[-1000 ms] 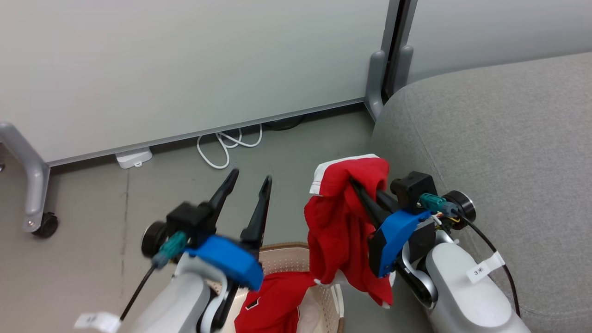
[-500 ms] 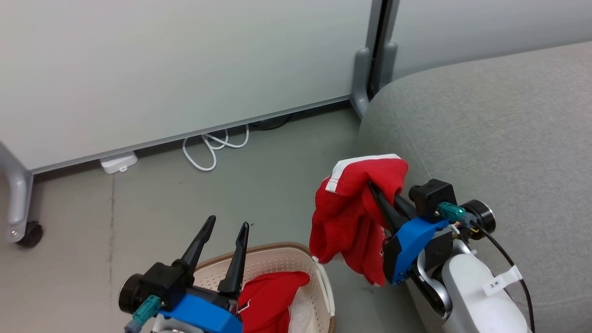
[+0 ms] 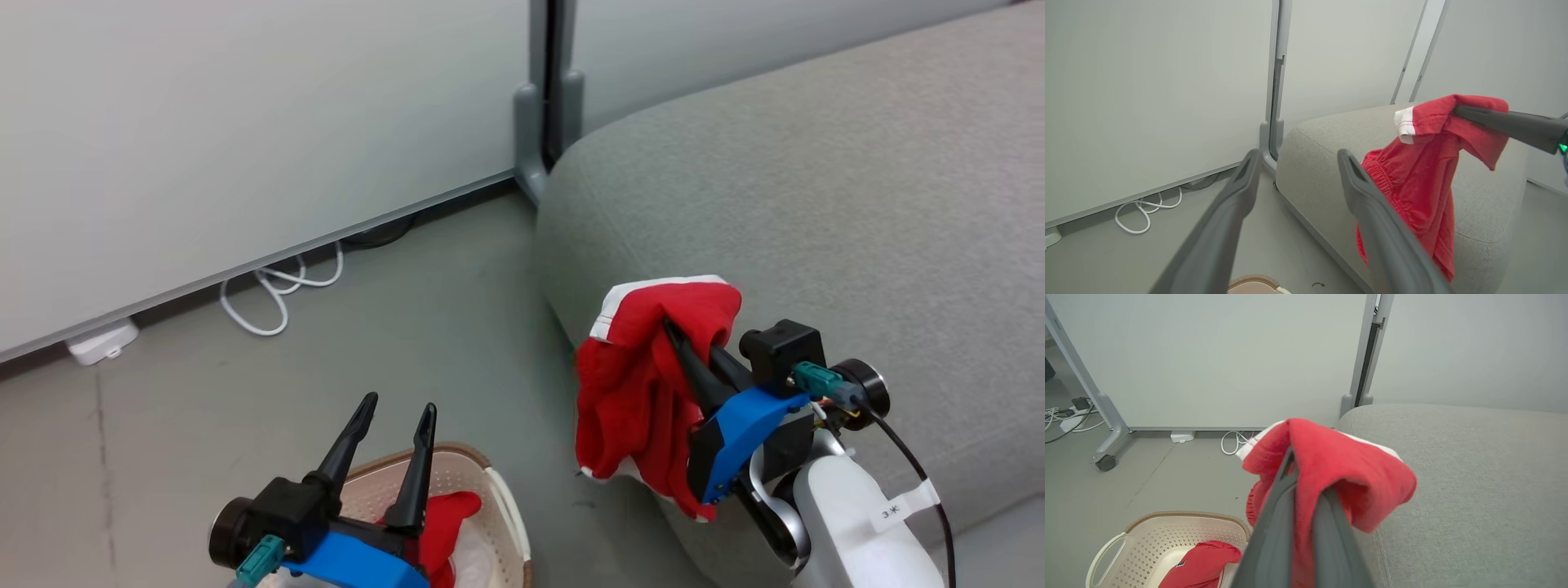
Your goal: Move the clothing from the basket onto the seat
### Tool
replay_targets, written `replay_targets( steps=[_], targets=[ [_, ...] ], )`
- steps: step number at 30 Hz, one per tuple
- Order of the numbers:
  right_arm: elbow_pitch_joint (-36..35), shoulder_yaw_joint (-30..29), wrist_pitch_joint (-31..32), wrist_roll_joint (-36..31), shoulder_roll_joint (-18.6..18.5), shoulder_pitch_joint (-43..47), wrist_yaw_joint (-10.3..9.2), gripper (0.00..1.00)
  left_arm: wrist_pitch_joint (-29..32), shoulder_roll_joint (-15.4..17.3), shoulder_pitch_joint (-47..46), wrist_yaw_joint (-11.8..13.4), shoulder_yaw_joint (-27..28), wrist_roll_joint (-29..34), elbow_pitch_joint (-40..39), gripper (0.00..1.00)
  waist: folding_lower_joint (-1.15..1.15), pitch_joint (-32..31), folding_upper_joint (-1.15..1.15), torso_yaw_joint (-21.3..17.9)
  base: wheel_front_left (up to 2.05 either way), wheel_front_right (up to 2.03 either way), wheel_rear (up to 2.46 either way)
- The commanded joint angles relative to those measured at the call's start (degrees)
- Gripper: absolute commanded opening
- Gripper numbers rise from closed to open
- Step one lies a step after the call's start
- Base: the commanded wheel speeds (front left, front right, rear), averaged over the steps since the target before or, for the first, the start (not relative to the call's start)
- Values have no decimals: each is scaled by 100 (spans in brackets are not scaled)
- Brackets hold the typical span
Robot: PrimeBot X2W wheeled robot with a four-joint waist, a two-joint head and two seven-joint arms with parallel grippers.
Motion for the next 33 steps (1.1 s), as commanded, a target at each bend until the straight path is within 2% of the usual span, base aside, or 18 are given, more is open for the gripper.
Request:
replay_targets(
  steps=[1,9,16,25,33],
  targets=[
    [-54,-12,-7,27,-2,62,3,0,-27,-4,14,-25,26,45,-5,100,0,28,0,-212,0,0,0],
    [-133,-97,-27,22,5,140,3,0,-27,-4,-4,-56,116,131,9,100,0,143,0,-677,0,0,0],
    [-251,-167,-68,67,9,210,3,0,-27,33,-86,-51,121,134,-19,100,0,265,0,-879,0,0,0],
    [-270,-215,-82,126,11,163,3,0,-27,130,-177,-53,29,82,-71,100,0,403,0,-911,0,0,0],
    [-291,-467,-124,-95,-9,-111,3,0,-27,171,-344,-53,-59,80,-80,100,0,643,0,-700,0,0,0]
  ],
)
